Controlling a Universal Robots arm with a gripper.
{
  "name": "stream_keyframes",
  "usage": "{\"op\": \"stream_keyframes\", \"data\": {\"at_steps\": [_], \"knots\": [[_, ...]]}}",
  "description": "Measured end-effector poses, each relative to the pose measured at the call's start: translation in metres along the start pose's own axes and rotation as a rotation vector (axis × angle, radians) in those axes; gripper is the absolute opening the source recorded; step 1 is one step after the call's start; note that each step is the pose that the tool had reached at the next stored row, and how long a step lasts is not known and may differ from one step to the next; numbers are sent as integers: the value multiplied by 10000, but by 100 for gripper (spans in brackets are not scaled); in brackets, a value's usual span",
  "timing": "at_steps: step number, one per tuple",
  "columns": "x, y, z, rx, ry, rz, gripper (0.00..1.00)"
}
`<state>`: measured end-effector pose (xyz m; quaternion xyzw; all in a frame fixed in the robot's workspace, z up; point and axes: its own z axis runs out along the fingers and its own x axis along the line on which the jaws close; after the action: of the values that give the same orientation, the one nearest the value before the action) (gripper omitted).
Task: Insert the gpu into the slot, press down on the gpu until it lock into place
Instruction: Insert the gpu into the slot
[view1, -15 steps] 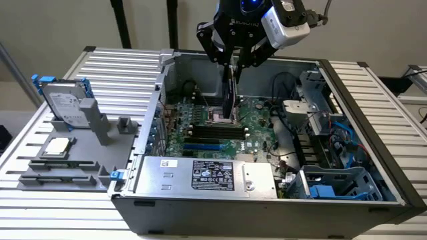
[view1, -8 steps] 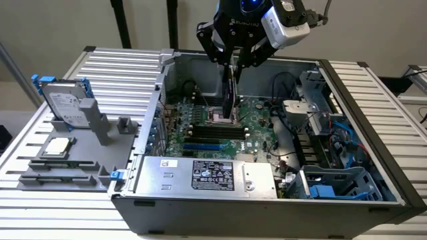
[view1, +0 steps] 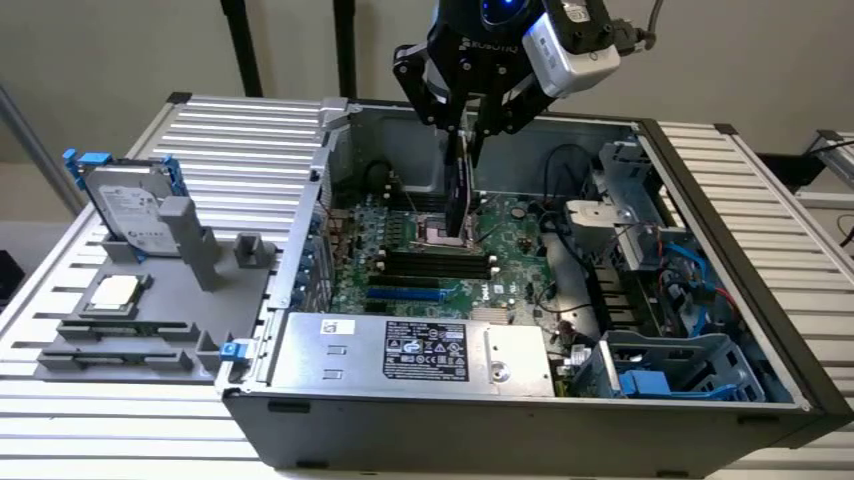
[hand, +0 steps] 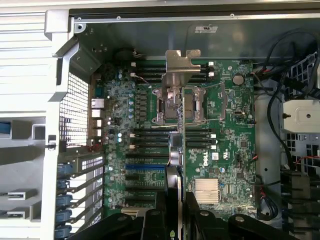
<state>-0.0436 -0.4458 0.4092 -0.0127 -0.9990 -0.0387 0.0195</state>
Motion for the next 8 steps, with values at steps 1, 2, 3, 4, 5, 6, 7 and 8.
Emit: {"op": "stream_keyframes", "data": {"at_steps": [1, 2, 3, 4, 5, 6, 7, 8], "knots": [[0, 1, -1, 4, 4, -43, 26], [0, 1, 0, 9, 15, -194, 26], [0, 1, 0, 15, 28, -373, 26], [0, 1, 0, 23, 43, -551, 26], [0, 1, 0, 30, 57, -730, 26], [0, 1, 0, 37, 70, -914, 26], [0, 1, 0, 45, 85, -1095, 26], [0, 1, 1, 51, 98, -1273, 26]]}}
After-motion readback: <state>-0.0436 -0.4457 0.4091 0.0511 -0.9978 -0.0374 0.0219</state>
